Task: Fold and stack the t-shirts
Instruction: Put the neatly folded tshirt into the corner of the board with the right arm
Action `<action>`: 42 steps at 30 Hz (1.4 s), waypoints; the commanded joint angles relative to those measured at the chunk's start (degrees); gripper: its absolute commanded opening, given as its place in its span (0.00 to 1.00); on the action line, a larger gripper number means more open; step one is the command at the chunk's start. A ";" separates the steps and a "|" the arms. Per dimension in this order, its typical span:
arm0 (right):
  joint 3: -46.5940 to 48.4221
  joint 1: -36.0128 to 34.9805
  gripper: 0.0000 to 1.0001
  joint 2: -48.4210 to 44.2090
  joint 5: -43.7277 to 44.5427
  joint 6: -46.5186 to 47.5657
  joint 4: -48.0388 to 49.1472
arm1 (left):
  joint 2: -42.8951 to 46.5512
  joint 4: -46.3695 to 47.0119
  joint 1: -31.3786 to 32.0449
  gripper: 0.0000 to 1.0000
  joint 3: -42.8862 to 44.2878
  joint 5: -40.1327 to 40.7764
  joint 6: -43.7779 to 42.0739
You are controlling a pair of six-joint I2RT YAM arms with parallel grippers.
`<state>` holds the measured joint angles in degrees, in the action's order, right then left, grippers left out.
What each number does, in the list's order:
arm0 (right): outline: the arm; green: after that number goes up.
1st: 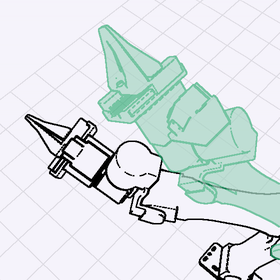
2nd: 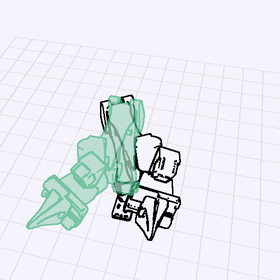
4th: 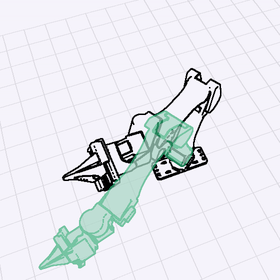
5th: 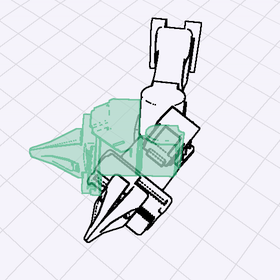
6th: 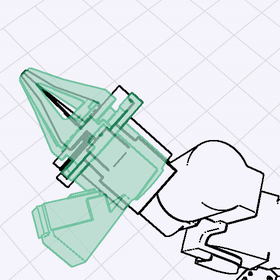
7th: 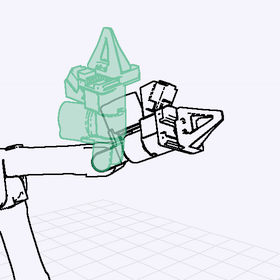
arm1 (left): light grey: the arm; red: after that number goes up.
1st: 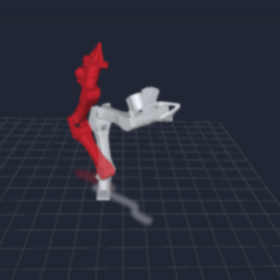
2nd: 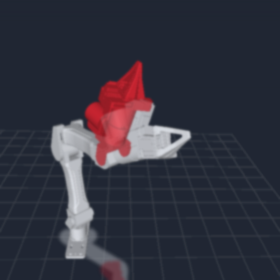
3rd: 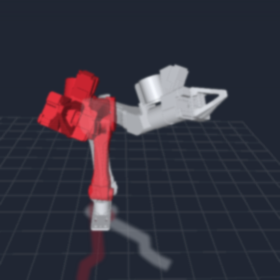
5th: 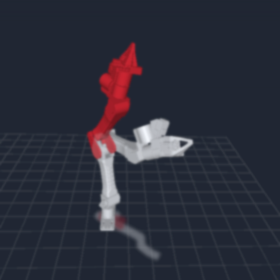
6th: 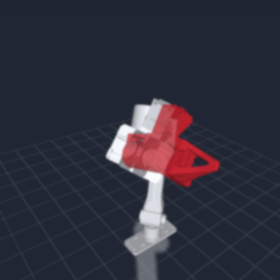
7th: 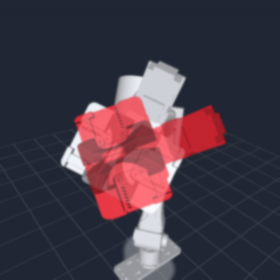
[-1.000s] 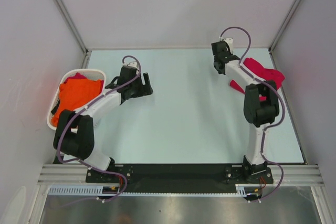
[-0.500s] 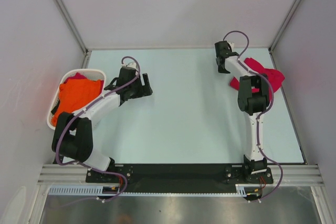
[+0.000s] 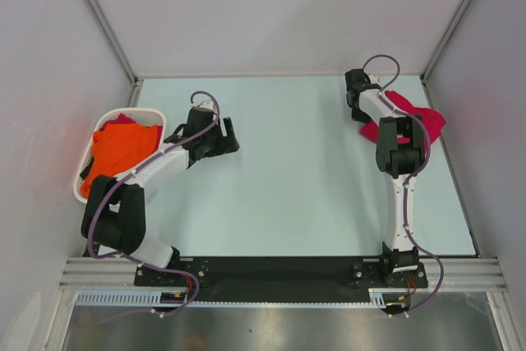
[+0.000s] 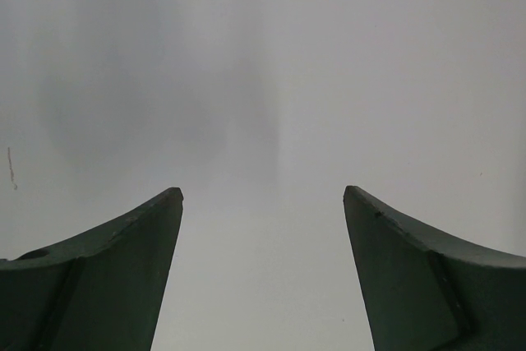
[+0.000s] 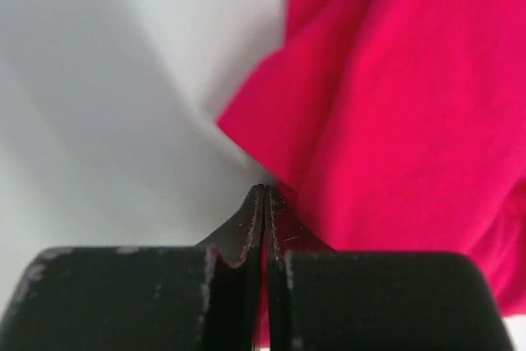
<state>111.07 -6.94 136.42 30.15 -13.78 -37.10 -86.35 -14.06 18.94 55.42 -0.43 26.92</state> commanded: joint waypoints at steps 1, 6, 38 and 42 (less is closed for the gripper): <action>-7.34 1.93 0.00 1.31 -1.76 -3.27 -9.39 | 1.00 2.81 0.75 0.85 -0.66 -1.07 1.03; -12.27 2.89 0.00 -0.27 -1.68 -4.85 -11.94 | 0.83 3.78 1.19 0.85 -0.75 -1.86 1.21; -19.76 -6.86 0.05 -27.36 9.31 0.60 -1.31 | 5.93 4.49 3.03 0.86 -4.71 -1.07 0.94; -16.16 -5.98 0.00 -20.15 8.70 -1.16 -4.38 | 6.28 2.91 3.03 0.86 -4.44 0.34 0.68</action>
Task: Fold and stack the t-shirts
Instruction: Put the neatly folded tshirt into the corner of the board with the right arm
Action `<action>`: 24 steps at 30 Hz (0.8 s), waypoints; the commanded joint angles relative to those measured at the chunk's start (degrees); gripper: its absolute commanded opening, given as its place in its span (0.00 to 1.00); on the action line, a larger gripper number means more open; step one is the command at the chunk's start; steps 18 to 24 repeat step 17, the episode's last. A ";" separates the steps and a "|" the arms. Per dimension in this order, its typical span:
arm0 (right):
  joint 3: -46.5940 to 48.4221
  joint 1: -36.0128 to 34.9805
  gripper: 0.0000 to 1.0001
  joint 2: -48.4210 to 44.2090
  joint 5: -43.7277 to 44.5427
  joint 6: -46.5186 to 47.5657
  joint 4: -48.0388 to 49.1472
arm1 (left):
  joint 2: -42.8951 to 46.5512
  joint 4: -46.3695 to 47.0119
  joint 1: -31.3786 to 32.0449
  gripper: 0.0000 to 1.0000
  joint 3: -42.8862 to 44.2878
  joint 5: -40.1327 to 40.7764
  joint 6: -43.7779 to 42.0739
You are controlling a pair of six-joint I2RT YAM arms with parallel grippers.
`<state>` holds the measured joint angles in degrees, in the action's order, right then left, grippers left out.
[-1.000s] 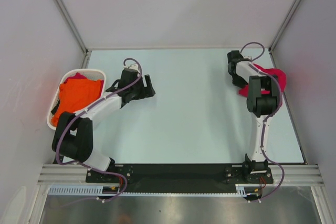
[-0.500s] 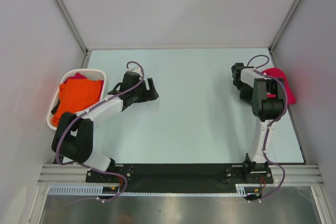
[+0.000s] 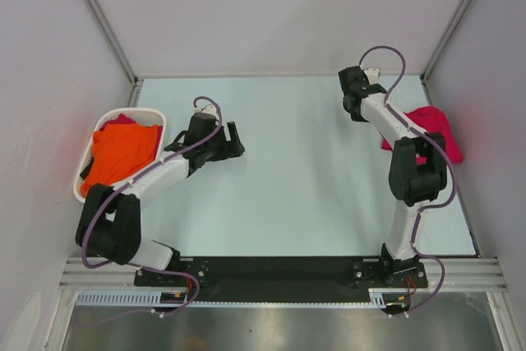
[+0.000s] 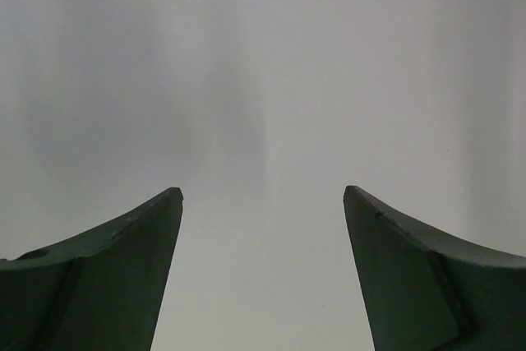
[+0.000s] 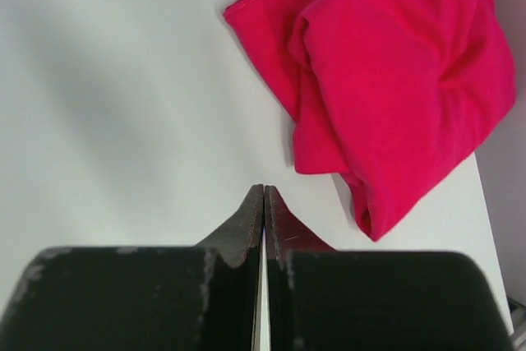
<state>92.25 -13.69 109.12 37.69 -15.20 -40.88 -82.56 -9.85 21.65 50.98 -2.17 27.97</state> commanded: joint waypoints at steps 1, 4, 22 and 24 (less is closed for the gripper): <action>3.11 0.86 0.00 8.46 0.63 -0.17 -1.21 | 2.50 -1.66 0.32 0.86 0.00 2.09 -0.37; 3.64 0.77 0.04 9.97 -7.08 1.83 0.45 | 2.67 -1.67 0.32 0.86 -0.44 2.09 -0.46; -23.16 -5.99 1.00 -17.80 -41.15 1.48 31.75 | 9.79 3.69 3.05 1.00 -5.98 8.06 -2.48; -23.16 -5.99 1.00 -17.80 -41.15 1.48 31.75 | 9.79 3.69 3.05 1.00 -5.98 8.06 -2.48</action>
